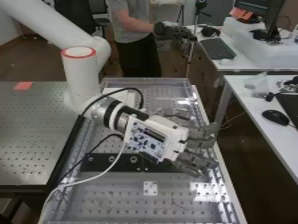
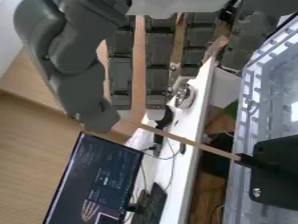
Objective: Grab the chopstick and place it in the clear container
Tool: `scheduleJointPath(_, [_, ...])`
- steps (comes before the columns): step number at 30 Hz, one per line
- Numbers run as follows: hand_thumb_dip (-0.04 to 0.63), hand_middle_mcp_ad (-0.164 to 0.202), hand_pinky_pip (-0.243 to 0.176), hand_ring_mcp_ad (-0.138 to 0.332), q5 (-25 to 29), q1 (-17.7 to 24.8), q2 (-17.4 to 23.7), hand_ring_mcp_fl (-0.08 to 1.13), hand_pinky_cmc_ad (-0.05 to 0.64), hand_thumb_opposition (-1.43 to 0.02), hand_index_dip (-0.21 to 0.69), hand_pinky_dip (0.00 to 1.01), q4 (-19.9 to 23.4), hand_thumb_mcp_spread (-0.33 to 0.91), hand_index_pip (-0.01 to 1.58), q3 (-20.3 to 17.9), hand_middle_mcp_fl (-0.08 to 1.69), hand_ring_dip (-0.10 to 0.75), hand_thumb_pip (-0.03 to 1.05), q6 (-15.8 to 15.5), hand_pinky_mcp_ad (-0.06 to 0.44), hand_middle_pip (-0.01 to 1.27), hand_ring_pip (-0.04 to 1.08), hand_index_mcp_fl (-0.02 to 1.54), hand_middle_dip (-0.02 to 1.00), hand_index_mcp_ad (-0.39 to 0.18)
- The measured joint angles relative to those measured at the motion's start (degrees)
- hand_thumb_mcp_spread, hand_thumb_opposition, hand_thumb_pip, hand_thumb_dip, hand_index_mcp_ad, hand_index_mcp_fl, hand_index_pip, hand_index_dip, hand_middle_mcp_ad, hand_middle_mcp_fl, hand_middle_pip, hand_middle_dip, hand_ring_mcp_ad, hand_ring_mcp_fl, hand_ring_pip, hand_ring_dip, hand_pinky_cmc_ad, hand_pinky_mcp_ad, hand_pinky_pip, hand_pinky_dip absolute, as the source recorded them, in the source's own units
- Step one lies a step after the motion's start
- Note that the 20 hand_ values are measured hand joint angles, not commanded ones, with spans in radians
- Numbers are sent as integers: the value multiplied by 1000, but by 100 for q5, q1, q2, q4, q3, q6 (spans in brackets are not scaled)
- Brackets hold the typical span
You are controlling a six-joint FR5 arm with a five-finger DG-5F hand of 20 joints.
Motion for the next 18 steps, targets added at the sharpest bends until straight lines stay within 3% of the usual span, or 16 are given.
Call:
scheduleJointPath(9, [354,10,-59,106,165,43,-151,197,300,-803,188,176,-83,456,724,66,609,302,677,217,291,138,105,407,641,-169])
scheduleJointPath(18, [356,10,-59,103,463,122,-317,204,283,-803,188,176,-88,489,782,161,634,346,625,699,290,161,113,431,648,-169])
